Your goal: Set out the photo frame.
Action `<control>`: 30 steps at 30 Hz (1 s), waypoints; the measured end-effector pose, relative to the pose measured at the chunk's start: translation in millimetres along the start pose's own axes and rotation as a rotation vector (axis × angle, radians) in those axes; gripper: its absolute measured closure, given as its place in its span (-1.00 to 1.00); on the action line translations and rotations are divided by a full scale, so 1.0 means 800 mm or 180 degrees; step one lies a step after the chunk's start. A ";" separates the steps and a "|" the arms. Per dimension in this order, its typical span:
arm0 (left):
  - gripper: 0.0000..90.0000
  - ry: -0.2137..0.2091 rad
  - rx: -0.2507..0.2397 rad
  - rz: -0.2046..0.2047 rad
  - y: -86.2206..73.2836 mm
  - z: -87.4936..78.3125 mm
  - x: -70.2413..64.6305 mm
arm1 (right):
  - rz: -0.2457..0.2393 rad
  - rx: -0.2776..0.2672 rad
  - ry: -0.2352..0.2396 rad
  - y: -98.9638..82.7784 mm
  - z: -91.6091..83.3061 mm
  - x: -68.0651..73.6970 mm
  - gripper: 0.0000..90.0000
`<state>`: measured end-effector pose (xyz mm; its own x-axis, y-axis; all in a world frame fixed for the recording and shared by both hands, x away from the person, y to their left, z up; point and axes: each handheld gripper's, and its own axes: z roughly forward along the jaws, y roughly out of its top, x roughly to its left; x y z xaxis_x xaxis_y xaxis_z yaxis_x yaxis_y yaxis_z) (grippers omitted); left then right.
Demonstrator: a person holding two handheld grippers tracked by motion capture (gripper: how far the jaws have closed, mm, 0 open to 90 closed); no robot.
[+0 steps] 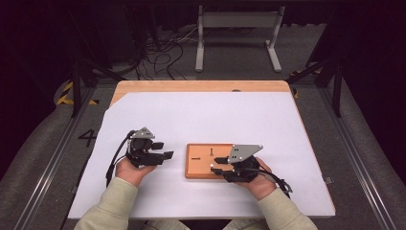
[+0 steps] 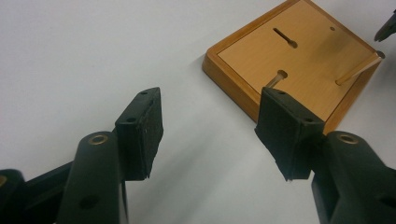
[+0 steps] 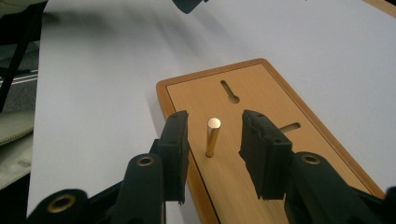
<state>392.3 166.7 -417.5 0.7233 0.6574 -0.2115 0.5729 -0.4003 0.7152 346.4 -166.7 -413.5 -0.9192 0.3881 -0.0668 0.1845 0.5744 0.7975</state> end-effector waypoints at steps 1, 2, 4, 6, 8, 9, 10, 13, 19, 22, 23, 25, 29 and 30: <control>-0.09 0.0001 0.0005 0.0031 0.000 0.001 0.000 | -0.0005 0.0011 0.0021 0.000 0.003 0.000 0.37; -0.09 0.0002 0.0015 0.0032 0.000 0.001 -0.001 | -0.0016 0.0028 0.0029 0.000 0.006 -0.001 0.37; -0.10 -0.0011 0.0032 0.0014 0.000 0.003 -0.002 | -0.0025 0.0080 0.0033 -0.001 0.012 -0.002 0.38; -0.11 -0.0009 0.0043 0.0025 0.000 0.004 -0.002 | -0.0014 0.0124 0.0059 -0.002 0.018 -0.004 0.42; -0.11 -0.0014 0.0052 0.0023 0.000 0.005 -0.002 | -0.0026 0.0180 0.0097 -0.003 0.027 -0.006 0.50; -0.11 -0.0022 0.0062 0.0013 0.000 0.006 -0.002 | 0.0009 0.0206 0.0138 -0.003 0.030 -0.008 0.52; -0.11 -0.0024 0.0071 0.0009 0.000 0.006 -0.002 | 0.0062 0.0232 0.0188 -0.003 0.033 -0.010 0.53; -0.11 -0.0025 0.0083 0.0011 0.000 0.007 -0.002 | -0.0033 0.0312 0.0227 -0.004 0.039 -0.010 0.70; -0.11 -0.0027 0.0091 0.0021 0.001 0.008 -0.003 | -0.0142 0.0358 0.0159 -0.003 0.039 -0.008 0.86; -0.11 -0.0025 0.0093 0.0029 0.001 0.009 -0.003 | -0.0245 0.0377 0.0101 -0.003 0.039 -0.005 0.87; -0.11 -0.0030 0.0090 0.0020 0.001 0.009 -0.004 | -0.0273 0.0385 0.0094 -0.003 0.039 -0.004 0.87; -0.11 -0.0022 0.0084 0.0027 0.001 0.009 -0.004 | -0.0321 0.0388 0.0066 -0.003 0.039 -0.003 0.87; -0.11 -0.0041 0.0099 0.0039 0.001 0.009 -0.005 | -0.0465 0.0385 0.0006 -0.003 0.038 0.003 0.87; -0.11 -0.0050 0.0088 0.0053 0.002 0.009 -0.006 | -0.0521 0.0388 -0.0014 -0.003 0.037 0.005 0.87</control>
<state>392.8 158.3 -419.8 0.7386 0.6405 -0.2104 0.5712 -0.4288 0.6999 352.5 -145.1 -433.9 -0.9389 0.2854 -0.1924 0.0738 0.7129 0.6973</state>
